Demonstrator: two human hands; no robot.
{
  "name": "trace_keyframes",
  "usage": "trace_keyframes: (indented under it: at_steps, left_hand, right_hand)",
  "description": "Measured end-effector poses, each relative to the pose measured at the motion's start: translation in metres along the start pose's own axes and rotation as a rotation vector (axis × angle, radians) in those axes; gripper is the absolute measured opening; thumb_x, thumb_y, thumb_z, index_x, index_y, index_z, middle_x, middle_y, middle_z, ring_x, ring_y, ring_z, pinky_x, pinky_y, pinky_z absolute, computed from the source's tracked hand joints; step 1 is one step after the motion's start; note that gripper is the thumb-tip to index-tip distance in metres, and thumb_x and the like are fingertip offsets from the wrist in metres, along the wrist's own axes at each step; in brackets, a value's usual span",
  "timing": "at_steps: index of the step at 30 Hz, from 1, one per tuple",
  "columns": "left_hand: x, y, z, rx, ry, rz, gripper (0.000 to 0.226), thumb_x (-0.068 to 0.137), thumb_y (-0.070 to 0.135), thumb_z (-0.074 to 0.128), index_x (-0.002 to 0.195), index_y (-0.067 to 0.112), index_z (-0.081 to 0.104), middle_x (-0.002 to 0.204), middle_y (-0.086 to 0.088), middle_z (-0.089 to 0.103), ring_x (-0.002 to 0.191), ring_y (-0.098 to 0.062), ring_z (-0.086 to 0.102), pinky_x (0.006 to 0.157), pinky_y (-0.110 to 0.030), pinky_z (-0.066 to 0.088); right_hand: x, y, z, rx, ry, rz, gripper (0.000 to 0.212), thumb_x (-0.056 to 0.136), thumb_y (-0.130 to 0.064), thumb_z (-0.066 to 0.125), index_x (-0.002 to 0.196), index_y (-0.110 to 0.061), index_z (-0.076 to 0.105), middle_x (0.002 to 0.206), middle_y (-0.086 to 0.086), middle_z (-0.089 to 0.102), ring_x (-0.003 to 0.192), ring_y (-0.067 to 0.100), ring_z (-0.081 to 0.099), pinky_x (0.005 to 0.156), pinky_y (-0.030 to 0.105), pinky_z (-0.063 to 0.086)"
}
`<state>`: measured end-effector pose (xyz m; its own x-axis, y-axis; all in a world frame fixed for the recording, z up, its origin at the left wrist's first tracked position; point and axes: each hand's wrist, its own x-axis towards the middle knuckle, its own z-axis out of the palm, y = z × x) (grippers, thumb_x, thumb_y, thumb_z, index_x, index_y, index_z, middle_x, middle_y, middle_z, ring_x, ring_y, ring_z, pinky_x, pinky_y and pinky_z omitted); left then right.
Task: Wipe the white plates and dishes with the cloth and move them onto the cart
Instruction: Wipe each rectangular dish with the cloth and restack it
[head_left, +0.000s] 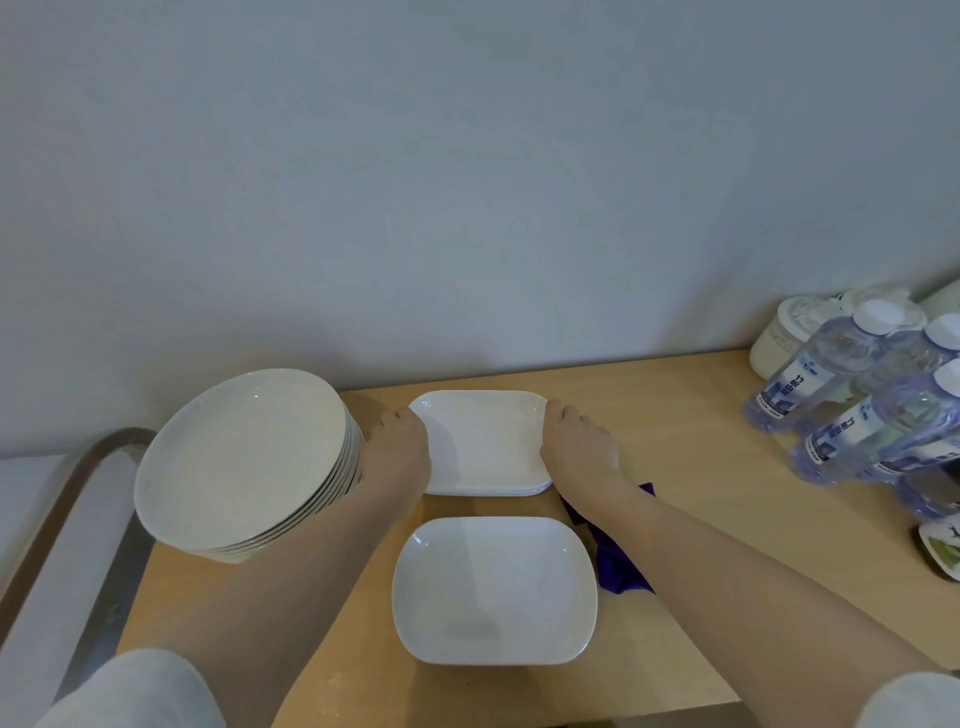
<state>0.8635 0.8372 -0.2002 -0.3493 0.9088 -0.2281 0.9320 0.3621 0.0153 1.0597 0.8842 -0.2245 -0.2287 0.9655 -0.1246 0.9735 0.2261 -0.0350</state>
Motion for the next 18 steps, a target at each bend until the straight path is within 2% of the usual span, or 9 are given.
trace_keyframes:
  at_steps: [5,10,14,18]
  left_hand:
    - [0.009,-0.006,-0.002,-0.006,-0.024,0.005,0.039,0.092,0.004,0.048,0.129,0.003,0.038,0.123,-0.014,0.050,0.107,-0.026,0.057,0.079,-0.029,0.049]
    - [0.014,-0.010,-0.004,-0.019,-0.031,0.011,0.040,0.092,0.006,0.049,0.131,0.007,0.037,0.112,-0.011,0.060,0.097,-0.026,0.062,0.068,-0.030,0.049]
    - [0.014,-0.010,-0.004,-0.038,-0.022,0.013,0.040,0.092,0.006,0.049,0.130,0.007,0.038,0.112,-0.012,0.061,0.097,-0.026,0.062,0.067,-0.029,0.048]
    - [0.013,-0.008,-0.004,-0.061,-0.027,-0.016,0.039,0.092,0.003,0.049,0.130,0.002,0.037,0.114,-0.014,0.061,0.099,-0.029,0.063,0.071,-0.031,0.050]
  right_hand:
    - [0.006,0.004,0.000,0.059,-0.052,0.042,0.029,0.089,-0.004,0.044,0.117,-0.008,0.035,0.105,0.007,0.058,0.083,0.024,0.058,0.057,0.031,0.038]
    - [0.008,0.004,-0.002,0.087,-0.088,0.066,0.035,0.087,-0.003,0.051,0.118,-0.007,0.034,0.104,0.008,0.060,0.071,0.023,0.050,0.055,0.032,0.038]
    - [0.010,0.002,-0.009,0.073,-0.116,0.096,0.043,0.086,-0.002,0.054,0.123,-0.007,0.032,0.103,0.008,0.060,0.074,0.023,0.052,0.055,0.031,0.038]
    - [0.009,0.001,-0.014,0.029,-0.115,0.095,0.041,0.085,-0.002,0.055,0.120,-0.008,0.035,0.098,0.006,0.062,0.068,0.021,0.049,0.050,0.029,0.034]
